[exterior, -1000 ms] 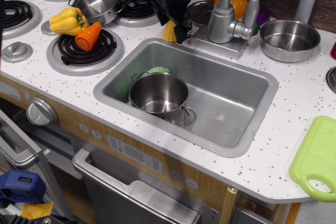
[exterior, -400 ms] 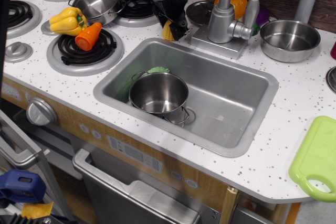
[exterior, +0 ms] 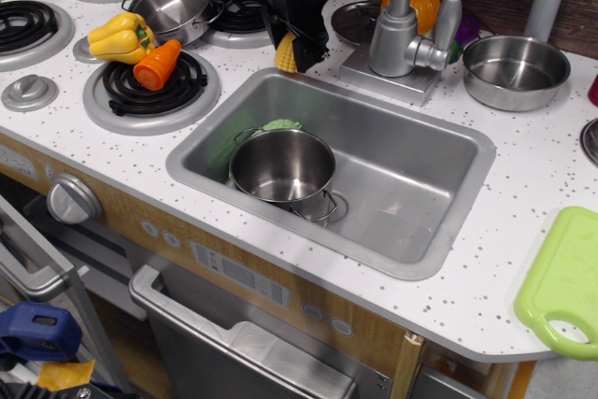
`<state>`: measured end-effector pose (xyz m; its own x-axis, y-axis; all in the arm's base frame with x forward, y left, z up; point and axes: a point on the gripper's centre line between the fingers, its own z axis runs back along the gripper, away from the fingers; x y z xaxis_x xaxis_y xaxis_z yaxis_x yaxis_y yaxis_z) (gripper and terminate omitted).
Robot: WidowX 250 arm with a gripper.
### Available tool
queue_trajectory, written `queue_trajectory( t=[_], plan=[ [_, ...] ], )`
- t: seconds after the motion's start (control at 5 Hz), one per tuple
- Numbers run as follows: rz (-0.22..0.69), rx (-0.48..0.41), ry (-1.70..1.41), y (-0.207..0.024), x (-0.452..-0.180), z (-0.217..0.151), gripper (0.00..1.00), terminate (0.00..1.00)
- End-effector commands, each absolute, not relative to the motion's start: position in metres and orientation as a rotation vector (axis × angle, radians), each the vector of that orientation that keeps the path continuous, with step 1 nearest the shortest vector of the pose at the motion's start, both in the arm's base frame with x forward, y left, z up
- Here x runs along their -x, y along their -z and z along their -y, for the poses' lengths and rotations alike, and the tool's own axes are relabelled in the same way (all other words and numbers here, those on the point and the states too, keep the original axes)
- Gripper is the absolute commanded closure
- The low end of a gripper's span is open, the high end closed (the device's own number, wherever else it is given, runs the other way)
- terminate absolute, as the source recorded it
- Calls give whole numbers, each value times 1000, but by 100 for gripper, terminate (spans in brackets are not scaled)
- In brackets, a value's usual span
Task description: Put corn in pot which is in sink
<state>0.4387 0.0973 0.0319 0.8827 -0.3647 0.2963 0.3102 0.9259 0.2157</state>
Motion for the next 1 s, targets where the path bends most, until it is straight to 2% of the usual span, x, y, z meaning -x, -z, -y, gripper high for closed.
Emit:
queue_trajectory(
  t=[0.0,0.2,0.4,0.6,0.8],
  plan=[
    [395,-236,306,-80,-426,-79,0,0],
    [387,-232,259,-79,-411,-62,100,0],
    [366,-217,212,-78,-395,-46,100,0],
    [359,-241,176,-77,-382,-42,100,0],
    [319,-211,82,-73,-362,-37,100,0]
  ],
)
